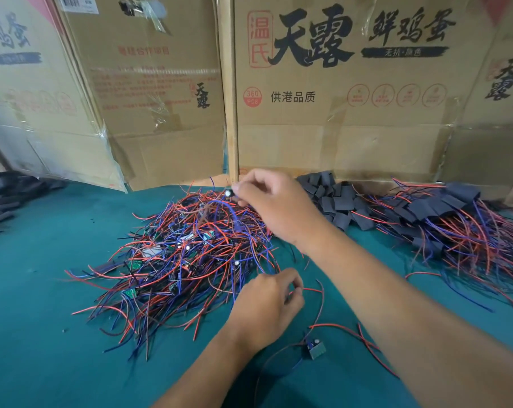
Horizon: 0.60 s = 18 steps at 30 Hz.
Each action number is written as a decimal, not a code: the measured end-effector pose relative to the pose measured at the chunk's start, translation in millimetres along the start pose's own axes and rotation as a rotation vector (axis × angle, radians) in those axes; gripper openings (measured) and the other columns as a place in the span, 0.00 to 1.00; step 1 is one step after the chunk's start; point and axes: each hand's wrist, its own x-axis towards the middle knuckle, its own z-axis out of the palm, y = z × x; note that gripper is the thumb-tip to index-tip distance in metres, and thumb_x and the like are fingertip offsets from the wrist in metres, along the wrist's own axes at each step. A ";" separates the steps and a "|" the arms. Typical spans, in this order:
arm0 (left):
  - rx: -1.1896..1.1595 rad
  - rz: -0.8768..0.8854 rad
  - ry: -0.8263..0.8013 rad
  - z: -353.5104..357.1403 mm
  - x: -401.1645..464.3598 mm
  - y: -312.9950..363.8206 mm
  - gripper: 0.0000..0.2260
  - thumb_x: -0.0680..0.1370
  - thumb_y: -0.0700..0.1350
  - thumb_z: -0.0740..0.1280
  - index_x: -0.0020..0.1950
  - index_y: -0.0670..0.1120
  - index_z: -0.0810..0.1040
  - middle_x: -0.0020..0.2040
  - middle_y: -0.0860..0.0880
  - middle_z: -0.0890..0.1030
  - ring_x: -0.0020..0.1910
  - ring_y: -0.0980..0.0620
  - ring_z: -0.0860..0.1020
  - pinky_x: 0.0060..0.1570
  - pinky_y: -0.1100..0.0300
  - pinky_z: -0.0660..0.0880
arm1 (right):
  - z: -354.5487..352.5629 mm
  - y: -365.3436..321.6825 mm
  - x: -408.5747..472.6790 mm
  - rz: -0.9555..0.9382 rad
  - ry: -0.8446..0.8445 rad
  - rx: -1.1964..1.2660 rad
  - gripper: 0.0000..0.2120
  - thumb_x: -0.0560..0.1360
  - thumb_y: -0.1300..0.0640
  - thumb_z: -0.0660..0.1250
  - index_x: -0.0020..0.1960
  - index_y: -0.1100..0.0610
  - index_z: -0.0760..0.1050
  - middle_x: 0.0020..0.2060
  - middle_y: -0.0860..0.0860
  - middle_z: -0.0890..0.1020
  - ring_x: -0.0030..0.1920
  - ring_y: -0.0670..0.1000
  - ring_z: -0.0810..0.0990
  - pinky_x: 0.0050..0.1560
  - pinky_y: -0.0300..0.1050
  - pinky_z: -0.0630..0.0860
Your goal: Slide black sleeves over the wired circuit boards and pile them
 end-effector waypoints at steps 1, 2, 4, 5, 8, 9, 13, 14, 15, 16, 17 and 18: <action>-0.003 -0.006 0.012 1.1 1.0 1.3 0.06 0.77 0.49 0.62 0.44 0.49 0.76 0.25 0.51 0.65 0.25 0.54 0.63 0.30 0.56 0.64 | -7.2 -4.6 2.9 0.002 -0.006 0.049 0.10 0.73 0.46 0.65 0.39 0.51 0.78 0.36 0.49 0.84 0.38 0.49 0.82 0.44 0.46 0.76; -0.048 -0.034 0.012 0.3 1.9 1.9 0.05 0.78 0.48 0.63 0.43 0.49 0.76 0.25 0.51 0.66 0.25 0.54 0.63 0.30 0.54 0.65 | -14.1 -9.0 5.3 0.000 -0.021 0.102 0.10 0.73 0.47 0.66 0.39 0.53 0.78 0.35 0.50 0.84 0.37 0.51 0.82 0.43 0.48 0.77; -0.209 -0.117 0.031 -3.0 5.1 4.0 0.05 0.78 0.44 0.66 0.42 0.49 0.77 0.26 0.52 0.69 0.26 0.57 0.64 0.30 0.54 0.65 | -30.3 -17.5 6.0 -0.015 -0.068 0.140 0.09 0.74 0.50 0.67 0.39 0.54 0.77 0.32 0.50 0.82 0.31 0.49 0.80 0.35 0.42 0.76; -0.347 -0.158 0.035 -5.6 6.7 7.2 0.06 0.78 0.41 0.66 0.42 0.48 0.78 0.26 0.54 0.70 0.27 0.58 0.64 0.29 0.59 0.64 | -38.5 -19.7 3.2 -0.036 -0.088 0.092 0.08 0.74 0.50 0.67 0.39 0.53 0.77 0.31 0.50 0.82 0.29 0.47 0.78 0.33 0.40 0.74; -0.849 -0.245 0.016 -14.5 7.1 14.5 0.03 0.75 0.43 0.67 0.45 0.48 0.81 0.28 0.56 0.68 0.26 0.58 0.62 0.27 0.67 0.61 | -59.1 -17.3 -12.7 -0.143 -0.131 -0.229 0.08 0.75 0.49 0.68 0.41 0.53 0.76 0.30 0.52 0.80 0.28 0.44 0.73 0.32 0.37 0.70; -0.983 -0.264 -0.017 -16.3 6.3 17.0 0.05 0.73 0.45 0.68 0.47 0.49 0.82 0.29 0.53 0.66 0.26 0.57 0.60 0.26 0.67 0.60 | -63.7 -14.4 -20.1 -0.181 -0.147 -0.341 0.07 0.75 0.50 0.69 0.42 0.53 0.76 0.30 0.52 0.79 0.28 0.43 0.71 0.32 0.37 0.68; -1.271 -0.251 -0.126 -20.5 5.9 23.4 0.09 0.73 0.48 0.69 0.52 0.49 0.80 0.38 0.50 0.73 0.30 0.55 0.63 0.27 0.64 0.58 | -72.5 1.8 -52.5 -0.340 -0.206 -0.708 0.04 0.75 0.54 0.70 0.47 0.51 0.76 0.34 0.42 0.76 0.36 0.45 0.72 0.42 0.46 0.72; -1.291 -0.252 -0.124 -21.3 6.2 24.4 0.08 0.74 0.49 0.69 0.50 0.49 0.78 0.40 0.50 0.74 0.31 0.55 0.65 0.28 0.63 0.59 | -72.9 6.3 -60.0 -0.387 -0.217 -0.779 0.05 0.75 0.54 0.71 0.48 0.52 0.76 0.35 0.42 0.75 0.37 0.45 0.73 0.44 0.46 0.71; -1.297 -0.261 -0.116 -21.8 6.2 25.4 0.07 0.75 0.50 0.69 0.48 0.48 0.75 0.42 0.50 0.75 0.32 0.55 0.67 0.29 0.63 0.61 | -72.9 10.4 -67.4 -0.426 -0.216 -0.839 0.06 0.74 0.56 0.72 0.48 0.52 0.77 0.36 0.42 0.76 0.39 0.46 0.74 0.45 0.45 0.70; -1.301 -0.268 -0.104 -21.6 5.8 25.9 0.07 0.76 0.50 0.69 0.47 0.48 0.73 0.42 0.50 0.75 0.32 0.55 0.68 0.30 0.63 0.63 | -72.7 14.6 -73.8 -0.452 -0.202 -0.876 0.07 0.72 0.57 0.74 0.49 0.53 0.77 0.36 0.43 0.77 0.39 0.46 0.74 0.44 0.45 0.69; -1.306 -0.275 -0.092 -19.9 5.2 25.6 0.06 0.77 0.48 0.69 0.46 0.48 0.74 0.42 0.50 0.75 0.33 0.55 0.70 0.30 0.63 0.66 | -72.2 18.2 -79.8 -0.464 -0.179 -0.884 0.09 0.71 0.58 0.75 0.49 0.54 0.78 0.36 0.44 0.78 0.40 0.46 0.74 0.44 0.44 0.68; -1.317 -0.276 -0.079 -18.2 5.0 25.8 0.04 0.78 0.46 0.69 0.46 0.48 0.75 0.41 0.50 0.76 0.33 0.55 0.71 0.30 0.63 0.67 | -71.5 21.5 -84.5 -0.467 -0.152 -0.872 0.10 0.70 0.59 0.77 0.49 0.55 0.79 0.36 0.45 0.79 0.40 0.45 0.73 0.43 0.43 0.67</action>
